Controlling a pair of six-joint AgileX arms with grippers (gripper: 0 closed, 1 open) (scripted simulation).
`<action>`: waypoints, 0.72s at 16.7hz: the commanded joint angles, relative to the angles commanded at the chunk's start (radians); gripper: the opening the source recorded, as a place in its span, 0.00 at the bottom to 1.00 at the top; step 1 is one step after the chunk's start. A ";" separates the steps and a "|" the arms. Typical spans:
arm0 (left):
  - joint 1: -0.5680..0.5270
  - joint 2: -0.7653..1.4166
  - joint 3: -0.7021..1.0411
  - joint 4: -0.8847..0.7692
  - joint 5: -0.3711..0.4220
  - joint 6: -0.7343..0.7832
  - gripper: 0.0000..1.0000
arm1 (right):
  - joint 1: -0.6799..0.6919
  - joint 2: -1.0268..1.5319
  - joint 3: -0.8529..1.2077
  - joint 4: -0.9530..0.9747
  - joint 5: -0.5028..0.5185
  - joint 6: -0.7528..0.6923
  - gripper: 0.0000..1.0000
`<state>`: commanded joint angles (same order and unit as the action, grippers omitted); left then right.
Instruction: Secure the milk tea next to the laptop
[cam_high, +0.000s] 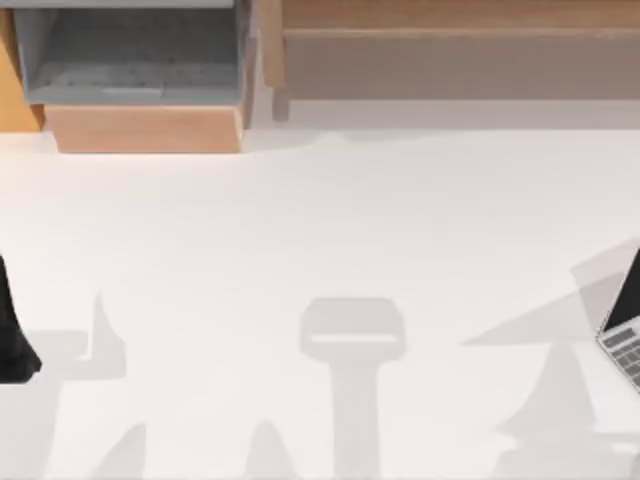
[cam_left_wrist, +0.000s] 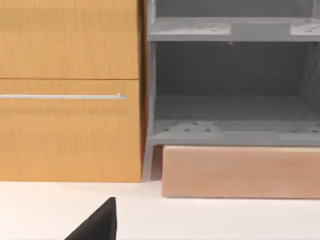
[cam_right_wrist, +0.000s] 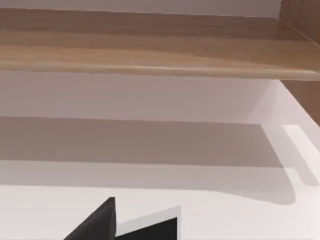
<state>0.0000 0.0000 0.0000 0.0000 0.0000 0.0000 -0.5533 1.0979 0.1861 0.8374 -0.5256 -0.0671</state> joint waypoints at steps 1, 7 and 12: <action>0.000 0.000 0.000 0.000 0.000 0.000 1.00 | -0.046 0.090 0.015 0.068 -0.043 -0.006 1.00; 0.000 0.000 0.000 0.000 0.000 0.000 1.00 | -0.285 0.567 0.092 0.427 -0.269 -0.038 1.00; 0.000 0.000 0.000 0.000 0.000 0.000 1.00 | -0.404 0.811 0.131 0.608 -0.386 -0.054 1.00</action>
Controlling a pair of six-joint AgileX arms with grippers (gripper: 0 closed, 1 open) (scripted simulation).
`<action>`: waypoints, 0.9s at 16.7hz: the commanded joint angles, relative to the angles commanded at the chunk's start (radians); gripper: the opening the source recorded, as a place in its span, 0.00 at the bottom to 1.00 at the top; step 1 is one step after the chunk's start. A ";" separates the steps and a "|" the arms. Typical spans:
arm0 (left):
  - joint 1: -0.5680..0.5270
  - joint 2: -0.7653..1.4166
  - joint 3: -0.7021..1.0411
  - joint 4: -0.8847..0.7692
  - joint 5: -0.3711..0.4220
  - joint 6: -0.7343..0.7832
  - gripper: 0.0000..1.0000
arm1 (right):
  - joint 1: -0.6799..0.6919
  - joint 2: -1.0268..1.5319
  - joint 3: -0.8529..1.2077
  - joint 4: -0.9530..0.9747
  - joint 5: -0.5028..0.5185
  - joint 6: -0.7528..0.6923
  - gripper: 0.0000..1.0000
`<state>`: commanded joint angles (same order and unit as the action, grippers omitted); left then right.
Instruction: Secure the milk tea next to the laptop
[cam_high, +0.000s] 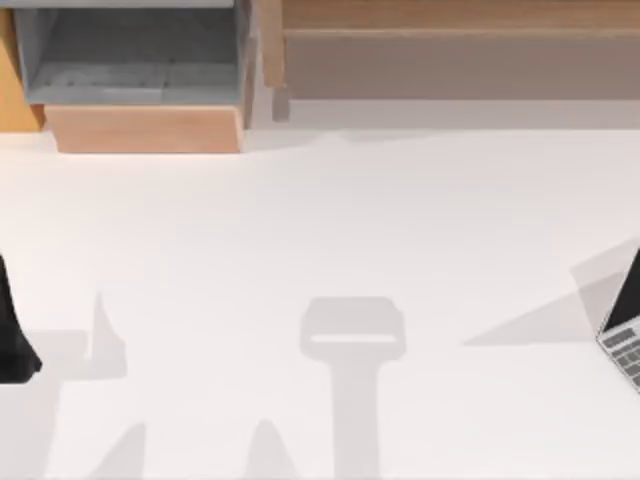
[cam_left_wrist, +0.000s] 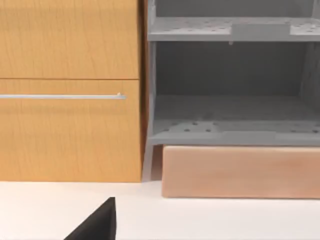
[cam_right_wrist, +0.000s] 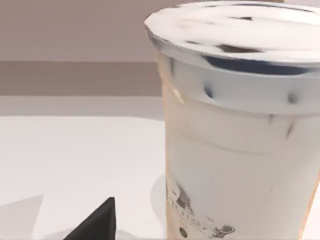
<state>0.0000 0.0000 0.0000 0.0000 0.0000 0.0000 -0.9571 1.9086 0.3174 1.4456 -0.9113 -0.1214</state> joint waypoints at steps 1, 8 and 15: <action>0.000 0.000 0.000 0.000 0.000 0.000 1.00 | -0.011 0.024 0.004 0.018 -0.012 -0.002 1.00; 0.000 0.000 0.000 0.000 0.000 0.000 1.00 | -0.015 0.045 0.007 0.033 -0.019 -0.002 1.00; 0.000 0.000 0.000 0.000 0.000 0.000 1.00 | 0.156 0.149 0.181 -0.011 0.154 0.033 1.00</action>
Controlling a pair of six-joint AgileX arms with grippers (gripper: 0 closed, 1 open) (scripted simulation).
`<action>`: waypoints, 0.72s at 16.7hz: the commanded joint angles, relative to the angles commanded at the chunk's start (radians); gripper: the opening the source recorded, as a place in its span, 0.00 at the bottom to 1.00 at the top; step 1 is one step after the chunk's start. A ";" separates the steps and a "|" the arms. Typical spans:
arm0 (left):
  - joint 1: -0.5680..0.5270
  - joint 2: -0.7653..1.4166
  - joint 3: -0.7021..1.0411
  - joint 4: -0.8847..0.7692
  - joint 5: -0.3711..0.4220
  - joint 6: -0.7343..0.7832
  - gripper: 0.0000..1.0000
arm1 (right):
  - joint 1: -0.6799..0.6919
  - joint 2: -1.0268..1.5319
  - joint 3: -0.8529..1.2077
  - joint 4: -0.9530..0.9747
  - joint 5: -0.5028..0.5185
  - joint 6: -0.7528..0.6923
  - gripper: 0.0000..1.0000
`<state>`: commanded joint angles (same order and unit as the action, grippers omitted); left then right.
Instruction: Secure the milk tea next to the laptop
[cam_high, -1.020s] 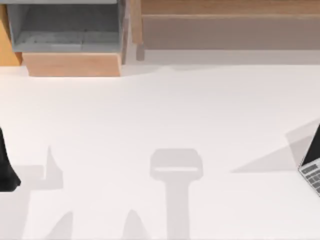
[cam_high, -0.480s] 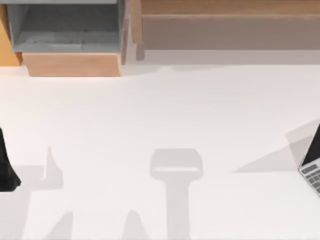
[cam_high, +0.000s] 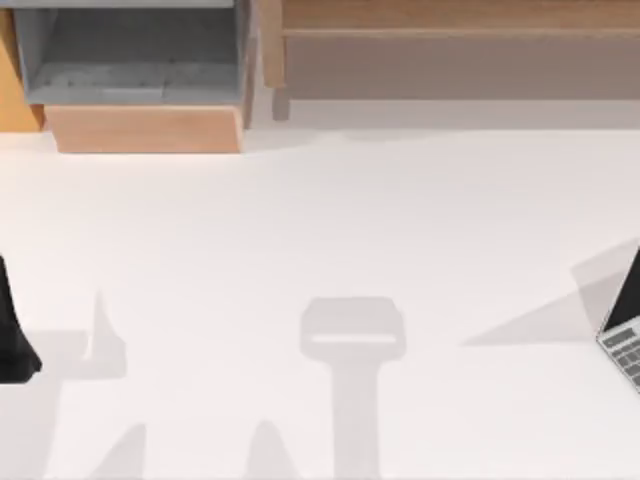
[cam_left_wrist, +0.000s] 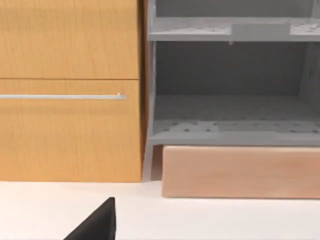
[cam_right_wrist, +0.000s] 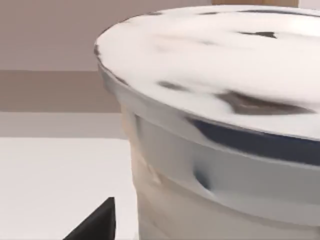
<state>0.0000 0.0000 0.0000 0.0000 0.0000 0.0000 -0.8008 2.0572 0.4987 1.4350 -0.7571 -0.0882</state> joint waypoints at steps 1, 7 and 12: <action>0.000 0.000 0.000 0.000 0.000 0.000 1.00 | 0.024 0.014 0.023 -0.007 0.024 0.004 1.00; 0.000 0.000 0.000 0.000 0.000 0.000 1.00 | 0.047 0.028 0.045 -0.013 0.047 0.007 0.92; 0.000 0.000 0.000 0.000 0.000 0.000 1.00 | 0.047 0.028 0.045 -0.013 0.047 0.007 0.55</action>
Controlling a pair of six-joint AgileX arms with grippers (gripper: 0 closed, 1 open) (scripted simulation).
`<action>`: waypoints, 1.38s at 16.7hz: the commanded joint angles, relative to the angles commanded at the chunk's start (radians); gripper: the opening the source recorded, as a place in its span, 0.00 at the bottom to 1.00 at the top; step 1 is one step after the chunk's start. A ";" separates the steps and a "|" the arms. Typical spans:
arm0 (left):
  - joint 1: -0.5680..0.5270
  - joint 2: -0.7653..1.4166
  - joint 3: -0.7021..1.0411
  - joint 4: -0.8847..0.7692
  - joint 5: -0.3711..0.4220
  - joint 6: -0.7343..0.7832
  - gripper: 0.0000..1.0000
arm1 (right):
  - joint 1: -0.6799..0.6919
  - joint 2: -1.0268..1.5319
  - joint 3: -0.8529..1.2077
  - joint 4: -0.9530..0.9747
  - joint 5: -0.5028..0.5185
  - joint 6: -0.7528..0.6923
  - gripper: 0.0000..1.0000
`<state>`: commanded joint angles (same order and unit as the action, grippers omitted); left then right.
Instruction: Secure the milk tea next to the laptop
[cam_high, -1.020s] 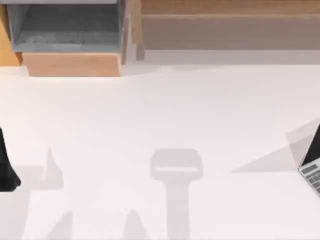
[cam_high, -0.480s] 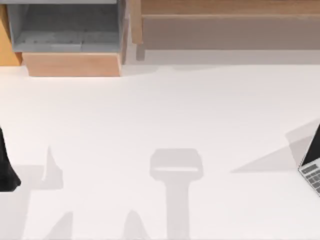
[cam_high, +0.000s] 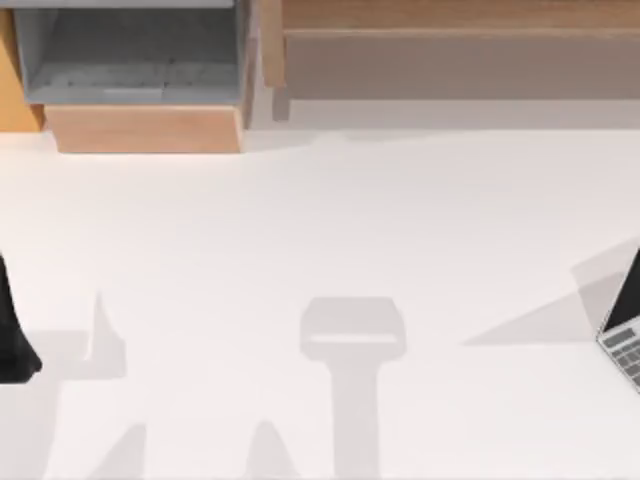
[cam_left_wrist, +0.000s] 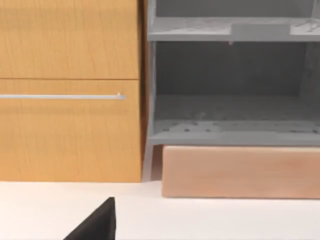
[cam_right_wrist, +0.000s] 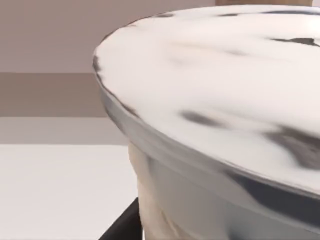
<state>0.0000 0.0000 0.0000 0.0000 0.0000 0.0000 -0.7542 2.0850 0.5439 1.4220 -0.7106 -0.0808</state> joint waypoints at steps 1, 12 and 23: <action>0.000 0.000 0.000 0.000 0.000 0.000 1.00 | 0.000 0.000 0.000 0.000 0.000 0.000 0.47; 0.000 0.000 0.000 0.000 0.000 0.000 1.00 | 0.000 0.000 0.000 0.000 0.000 0.000 0.00; 0.000 0.000 0.000 0.000 0.000 0.000 1.00 | -0.002 -0.053 -0.002 -0.049 -0.001 0.002 0.00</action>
<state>0.0000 0.0000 0.0000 0.0000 0.0000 0.0000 -0.7561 2.0322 0.5418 1.3729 -0.7113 -0.0792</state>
